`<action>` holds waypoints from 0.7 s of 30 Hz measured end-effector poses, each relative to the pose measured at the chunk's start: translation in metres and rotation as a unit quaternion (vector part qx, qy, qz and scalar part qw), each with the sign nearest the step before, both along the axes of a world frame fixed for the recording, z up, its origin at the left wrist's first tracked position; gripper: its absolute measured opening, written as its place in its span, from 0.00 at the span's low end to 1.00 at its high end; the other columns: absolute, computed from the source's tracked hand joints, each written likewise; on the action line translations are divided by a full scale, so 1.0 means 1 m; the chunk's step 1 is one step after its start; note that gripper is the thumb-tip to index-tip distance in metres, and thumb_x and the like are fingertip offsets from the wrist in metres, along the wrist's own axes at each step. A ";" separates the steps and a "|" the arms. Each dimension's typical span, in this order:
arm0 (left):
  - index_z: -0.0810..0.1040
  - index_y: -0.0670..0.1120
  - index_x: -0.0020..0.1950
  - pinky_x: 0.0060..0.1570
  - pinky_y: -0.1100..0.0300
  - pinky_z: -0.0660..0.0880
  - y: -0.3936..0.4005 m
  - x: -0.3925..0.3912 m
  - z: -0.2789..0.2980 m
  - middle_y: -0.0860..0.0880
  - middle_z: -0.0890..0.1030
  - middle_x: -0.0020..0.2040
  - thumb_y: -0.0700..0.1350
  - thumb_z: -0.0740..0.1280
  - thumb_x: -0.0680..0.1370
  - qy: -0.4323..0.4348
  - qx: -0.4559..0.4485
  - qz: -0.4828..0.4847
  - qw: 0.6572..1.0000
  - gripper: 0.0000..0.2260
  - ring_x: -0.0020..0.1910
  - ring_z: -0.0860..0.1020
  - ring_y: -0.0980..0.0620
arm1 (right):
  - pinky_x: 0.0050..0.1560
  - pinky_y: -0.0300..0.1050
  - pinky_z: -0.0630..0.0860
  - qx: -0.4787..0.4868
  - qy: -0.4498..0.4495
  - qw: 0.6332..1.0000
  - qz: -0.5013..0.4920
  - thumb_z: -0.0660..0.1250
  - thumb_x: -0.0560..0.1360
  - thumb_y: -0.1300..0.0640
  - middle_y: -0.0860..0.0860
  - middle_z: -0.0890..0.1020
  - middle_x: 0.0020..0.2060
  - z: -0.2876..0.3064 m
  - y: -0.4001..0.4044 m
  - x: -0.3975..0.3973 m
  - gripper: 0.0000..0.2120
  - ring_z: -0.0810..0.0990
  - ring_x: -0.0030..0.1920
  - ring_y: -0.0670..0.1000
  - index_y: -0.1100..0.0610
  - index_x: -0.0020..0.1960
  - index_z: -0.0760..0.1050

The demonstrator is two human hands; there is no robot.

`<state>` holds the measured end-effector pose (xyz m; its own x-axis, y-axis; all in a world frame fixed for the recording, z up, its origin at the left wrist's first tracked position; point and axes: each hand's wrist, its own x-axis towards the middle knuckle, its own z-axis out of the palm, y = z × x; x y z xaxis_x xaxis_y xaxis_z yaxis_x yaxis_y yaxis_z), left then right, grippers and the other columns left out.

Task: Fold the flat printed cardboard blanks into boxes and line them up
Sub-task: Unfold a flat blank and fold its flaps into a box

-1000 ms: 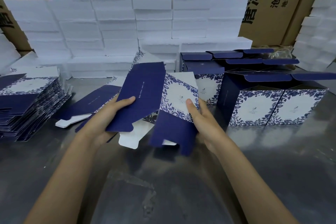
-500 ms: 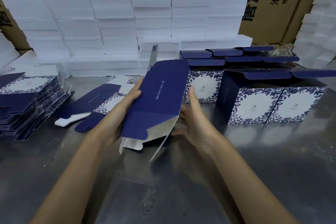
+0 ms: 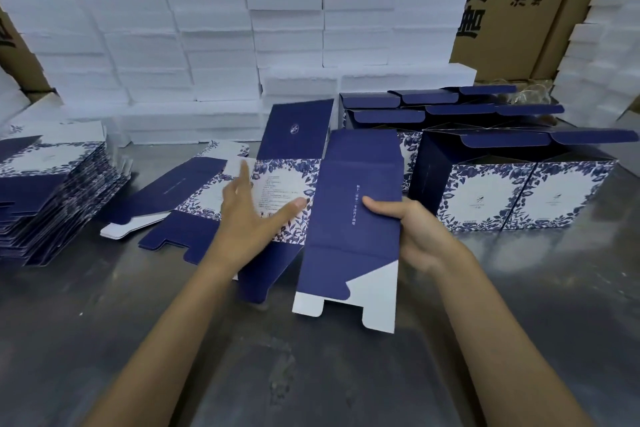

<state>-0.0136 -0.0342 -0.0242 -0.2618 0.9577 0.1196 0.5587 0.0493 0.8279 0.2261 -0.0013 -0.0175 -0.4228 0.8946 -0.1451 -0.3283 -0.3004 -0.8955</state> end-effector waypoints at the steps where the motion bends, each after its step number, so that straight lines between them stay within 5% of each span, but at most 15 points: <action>1: 0.50 0.58 0.81 0.72 0.54 0.63 -0.002 -0.004 0.005 0.54 0.62 0.78 0.70 0.73 0.63 -0.053 -0.012 0.013 0.998 0.53 0.76 0.63 0.53 | 0.44 0.47 0.84 0.010 -0.001 1.000 0.005 0.73 0.70 0.58 0.55 0.87 0.53 0.000 0.001 0.004 0.14 0.87 0.48 0.54 0.56 0.55 0.84; 3: 0.72 0.53 0.69 0.51 0.68 0.77 -0.004 -0.013 0.010 0.62 0.82 0.57 0.65 0.76 0.62 -0.152 -0.018 0.019 0.988 0.39 0.54 0.81 0.63 | 0.44 0.46 0.83 0.020 -0.004 1.000 0.016 0.73 0.70 0.58 0.55 0.87 0.53 0.000 0.003 0.010 0.11 0.87 0.48 0.54 0.55 0.52 0.86; 5: 0.80 0.53 0.52 0.34 0.69 0.78 -0.004 -0.017 0.008 0.61 0.86 0.41 0.63 0.76 0.67 -0.222 0.006 -0.002 0.975 0.20 0.39 0.84 0.63 | 0.44 0.46 0.83 0.024 -0.008 1.000 0.018 0.73 0.72 0.55 0.56 0.87 0.53 0.000 0.003 0.010 0.09 0.87 0.49 0.54 0.55 0.50 0.88; 9: 0.82 0.51 0.55 0.33 0.68 0.78 -0.003 -0.018 0.006 0.55 0.87 0.46 0.60 0.67 0.79 -0.220 0.080 0.001 0.972 0.14 0.43 0.86 0.56 | 0.45 0.49 0.84 0.008 -0.022 0.997 -0.076 0.66 0.78 0.39 0.54 0.87 0.53 0.003 0.003 0.000 0.20 0.87 0.52 0.54 0.53 0.55 0.86; 11: 0.81 0.52 0.54 0.33 0.70 0.76 -0.003 -0.016 0.007 0.58 0.86 0.45 0.61 0.64 0.80 -0.188 0.092 0.004 0.978 0.14 0.42 0.85 0.60 | 0.41 0.46 0.84 0.032 -0.054 0.988 -0.142 0.62 0.82 0.41 0.53 0.87 0.52 0.004 0.006 -0.003 0.20 0.88 0.49 0.52 0.54 0.57 0.84; 14: 0.82 0.54 0.55 0.45 0.59 0.79 -0.005 -0.013 0.008 0.57 0.86 0.48 0.63 0.62 0.80 -0.181 0.079 -0.005 0.980 0.16 0.47 0.85 0.58 | 0.40 0.44 0.84 0.080 -0.101 0.972 -0.196 0.60 0.84 0.45 0.51 0.88 0.50 0.001 0.009 0.000 0.17 0.88 0.48 0.50 0.54 0.56 0.84; 17: 0.78 0.47 0.50 0.45 0.56 0.74 -0.004 -0.015 0.009 0.54 0.84 0.45 0.63 0.58 0.82 -0.179 0.088 0.020 0.980 0.21 0.45 0.82 0.54 | 0.51 0.51 0.83 0.101 -0.130 0.972 -0.171 0.63 0.81 0.41 0.49 0.88 0.50 -0.001 0.010 0.004 0.17 0.87 0.50 0.51 0.49 0.54 0.86; 21: 0.71 0.45 0.42 0.41 0.54 0.66 -0.001 -0.022 0.010 0.46 0.73 0.39 0.58 0.57 0.84 -0.147 0.158 0.099 0.971 0.19 0.38 0.71 0.51 | 0.47 0.46 0.84 0.095 -0.128 0.985 -0.072 0.66 0.79 0.40 0.52 0.88 0.52 0.000 0.007 0.004 0.17 0.87 0.52 0.52 0.51 0.54 0.86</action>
